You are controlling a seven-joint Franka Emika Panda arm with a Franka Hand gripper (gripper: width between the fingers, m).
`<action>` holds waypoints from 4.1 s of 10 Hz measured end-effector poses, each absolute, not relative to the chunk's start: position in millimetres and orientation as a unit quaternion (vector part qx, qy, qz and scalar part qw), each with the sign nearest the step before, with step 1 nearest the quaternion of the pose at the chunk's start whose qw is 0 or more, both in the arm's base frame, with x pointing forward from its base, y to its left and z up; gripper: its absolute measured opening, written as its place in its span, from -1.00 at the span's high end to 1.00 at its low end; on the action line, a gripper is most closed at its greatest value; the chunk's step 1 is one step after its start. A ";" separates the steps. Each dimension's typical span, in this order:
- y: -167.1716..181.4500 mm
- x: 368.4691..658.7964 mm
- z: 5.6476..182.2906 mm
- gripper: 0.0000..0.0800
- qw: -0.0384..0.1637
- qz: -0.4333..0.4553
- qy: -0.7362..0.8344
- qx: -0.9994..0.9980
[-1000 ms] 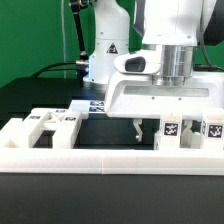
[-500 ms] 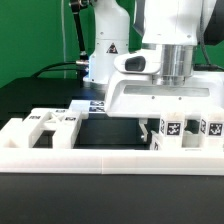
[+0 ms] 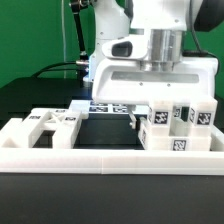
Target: Assemble chair
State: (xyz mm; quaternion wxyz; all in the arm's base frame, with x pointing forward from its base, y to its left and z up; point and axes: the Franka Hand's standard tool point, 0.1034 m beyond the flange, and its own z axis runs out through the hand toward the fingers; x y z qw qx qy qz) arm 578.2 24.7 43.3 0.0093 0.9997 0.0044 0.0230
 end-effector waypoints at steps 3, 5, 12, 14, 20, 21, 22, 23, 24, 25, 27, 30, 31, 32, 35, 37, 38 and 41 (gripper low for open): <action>17.3 573.8 53.5 0.17 0.006 0.008 -0.004 1.000; 19.6 563.8 51.2 0.17 -0.001 -0.041 -0.006 0.999; 26.2 541.4 76.6 0.17 0.001 -0.302 -0.039 0.953; 21.3 535.9 71.3 0.17 0.003 -0.357 -0.042 0.933; 13.0 513.9 65.9 0.17 0.025 -0.554 -0.064 0.829; 13.9 509.2 63.4 0.17 0.026 -0.564 -0.064 0.823; 14.6 507.7 64.6 0.17 0.024 -0.558 -0.064 0.827; 14.1 505.1 65.7 -0.02 0.022 -0.555 -0.066 0.829; 12.5 504.7 64.7 -0.02 0.021 -0.555 -0.068 0.829; 11.7 504.8 64.4 -0.36 0.021 -0.555 -0.068 0.829; 10.1 506.0 62.8 -0.58 0.020 -0.552 -0.069 0.831; -1.5 515.0 62.2 -0.62 0.010 -0.539 -0.071 0.839; -5.8 515.0 68.3 -0.62 0.005 -0.541 -0.073 0.838; -10.2 518.5 68.9 -0.62 0.002 -0.538 -0.073 0.840; -16.9 523.4 82.7 -0.62 -0.007 -0.529 -0.072 0.845; -16.1 529.9 85.8 -0.62 -0.005 -0.506 -0.071 0.860; -17.1 537.2 82.2 -0.62 -0.004 -0.483 -0.072 0.873; -15.8 552.5 81.9 -0.62 -0.007 -0.375 -0.073 0.924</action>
Offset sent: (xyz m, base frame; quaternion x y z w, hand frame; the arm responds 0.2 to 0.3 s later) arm 0.0000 0.0000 0.0000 0.0000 0.0000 0.0000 1.0000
